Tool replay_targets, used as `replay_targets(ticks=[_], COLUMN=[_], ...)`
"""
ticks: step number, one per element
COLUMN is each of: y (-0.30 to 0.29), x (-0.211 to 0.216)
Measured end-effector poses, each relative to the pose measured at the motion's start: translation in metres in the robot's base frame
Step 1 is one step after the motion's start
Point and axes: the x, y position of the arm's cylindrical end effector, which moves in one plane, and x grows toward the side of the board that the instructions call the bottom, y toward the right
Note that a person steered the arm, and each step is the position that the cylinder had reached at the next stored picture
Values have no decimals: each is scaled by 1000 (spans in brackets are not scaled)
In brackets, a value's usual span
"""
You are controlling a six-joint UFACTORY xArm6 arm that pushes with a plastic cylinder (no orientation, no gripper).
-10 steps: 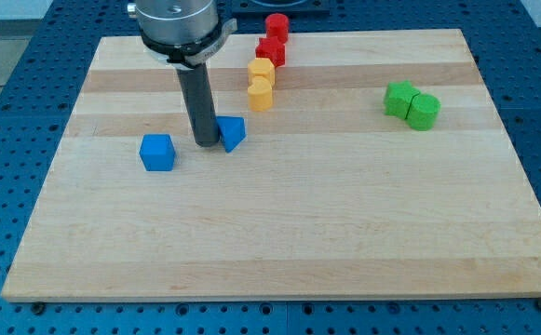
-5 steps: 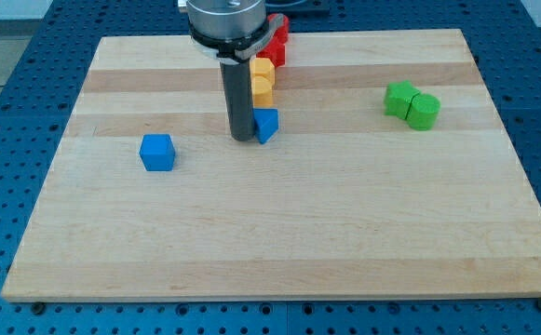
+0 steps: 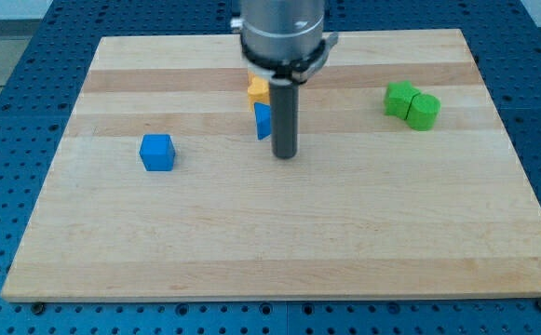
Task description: Push blue triangle above blue cube
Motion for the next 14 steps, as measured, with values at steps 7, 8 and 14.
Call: replay_targets(ticks=[7,8,14], y=[23,23,-72], x=[-31,-45,-21])
